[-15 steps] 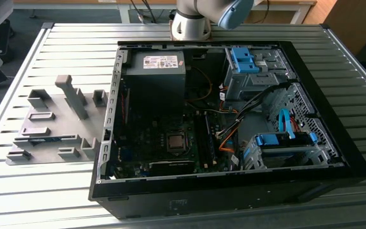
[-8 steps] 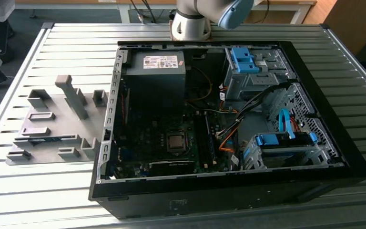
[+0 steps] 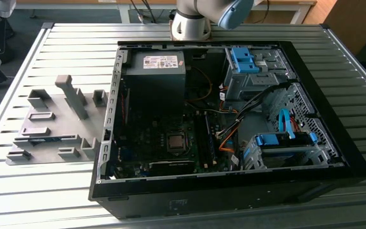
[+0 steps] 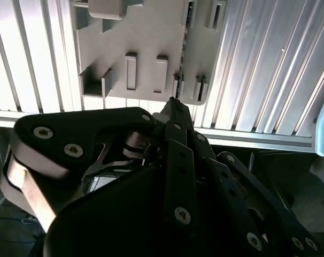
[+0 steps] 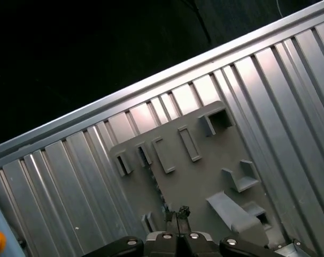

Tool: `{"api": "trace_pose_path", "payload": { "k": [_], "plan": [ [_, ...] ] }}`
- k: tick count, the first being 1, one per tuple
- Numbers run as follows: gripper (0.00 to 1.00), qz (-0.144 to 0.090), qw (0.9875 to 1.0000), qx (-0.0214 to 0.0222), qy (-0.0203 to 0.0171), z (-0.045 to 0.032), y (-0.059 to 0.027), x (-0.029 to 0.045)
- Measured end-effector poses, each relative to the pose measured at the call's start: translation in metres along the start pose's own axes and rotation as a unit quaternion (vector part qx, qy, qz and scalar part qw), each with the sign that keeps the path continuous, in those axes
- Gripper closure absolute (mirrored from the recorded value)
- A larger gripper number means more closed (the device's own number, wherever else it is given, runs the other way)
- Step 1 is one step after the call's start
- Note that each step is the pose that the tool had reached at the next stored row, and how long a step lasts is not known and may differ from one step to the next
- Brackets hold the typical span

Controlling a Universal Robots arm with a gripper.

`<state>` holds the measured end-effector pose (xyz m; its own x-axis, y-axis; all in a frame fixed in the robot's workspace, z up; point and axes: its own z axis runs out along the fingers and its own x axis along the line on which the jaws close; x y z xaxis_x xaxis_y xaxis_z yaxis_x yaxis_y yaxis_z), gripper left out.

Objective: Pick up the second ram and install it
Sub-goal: 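Pick up the second ram and move it above second insertion slot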

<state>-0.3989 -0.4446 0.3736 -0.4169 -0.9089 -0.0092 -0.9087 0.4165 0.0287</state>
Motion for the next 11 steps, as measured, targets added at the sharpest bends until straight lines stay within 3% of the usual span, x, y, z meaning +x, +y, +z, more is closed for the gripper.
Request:
{"api": "trace_pose_path", "payload": {
  "k": [5, 11],
  "plan": [
    [0.89, -0.038, 0.9993, -0.0001, 0.0017, 0.0001, 0.0001, 0.0],
    [0.89, -0.076, 0.9971, -0.0002, 0.0033, 0.0001, 0.0003, 0.0001]
  ]
}}
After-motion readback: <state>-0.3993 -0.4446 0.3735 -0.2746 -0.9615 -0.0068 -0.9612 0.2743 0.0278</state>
